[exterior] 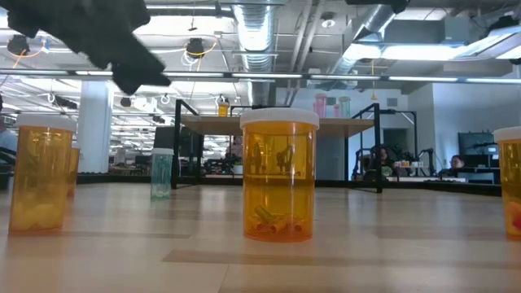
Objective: Pick and place medicine bottles onto shelf by color
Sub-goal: Put the top green pill bottle on the shelf, then put the top large orange pill bottle on the shelf
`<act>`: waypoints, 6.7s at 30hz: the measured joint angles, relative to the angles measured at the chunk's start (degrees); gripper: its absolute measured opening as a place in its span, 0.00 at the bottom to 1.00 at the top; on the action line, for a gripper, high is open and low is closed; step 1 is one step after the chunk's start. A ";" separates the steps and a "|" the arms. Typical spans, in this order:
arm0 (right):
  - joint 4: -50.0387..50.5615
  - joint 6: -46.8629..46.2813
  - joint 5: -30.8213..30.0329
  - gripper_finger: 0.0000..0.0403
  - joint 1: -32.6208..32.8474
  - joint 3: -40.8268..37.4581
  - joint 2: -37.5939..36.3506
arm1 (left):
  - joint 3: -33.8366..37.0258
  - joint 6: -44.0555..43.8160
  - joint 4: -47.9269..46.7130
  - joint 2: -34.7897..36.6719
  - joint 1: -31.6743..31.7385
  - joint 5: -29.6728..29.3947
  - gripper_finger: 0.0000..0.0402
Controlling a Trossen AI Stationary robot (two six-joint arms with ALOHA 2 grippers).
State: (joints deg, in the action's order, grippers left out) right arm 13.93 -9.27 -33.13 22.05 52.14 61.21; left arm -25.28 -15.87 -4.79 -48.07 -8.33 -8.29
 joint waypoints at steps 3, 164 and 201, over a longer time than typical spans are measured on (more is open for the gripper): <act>0.33 -0.21 -0.35 0.52 0.48 -0.05 0.98 | 0.00 -1.07 -3.31 -0.82 -2.01 -2.39 0.43; -0.94 0.20 0.14 0.52 -0.66 -0.03 2.86 | -24.08 13.68 -22.71 -2.80 27.22 9.44 0.46; -0.67 0.18 0.59 0.52 -0.67 -0.03 2.86 | -4.28 -15.03 -38.46 11.50 -1.66 1.15 0.46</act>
State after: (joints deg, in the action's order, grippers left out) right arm 13.26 -9.08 -32.54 21.39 52.12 64.07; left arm -29.56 -30.90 -43.25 -36.58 -9.99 -7.14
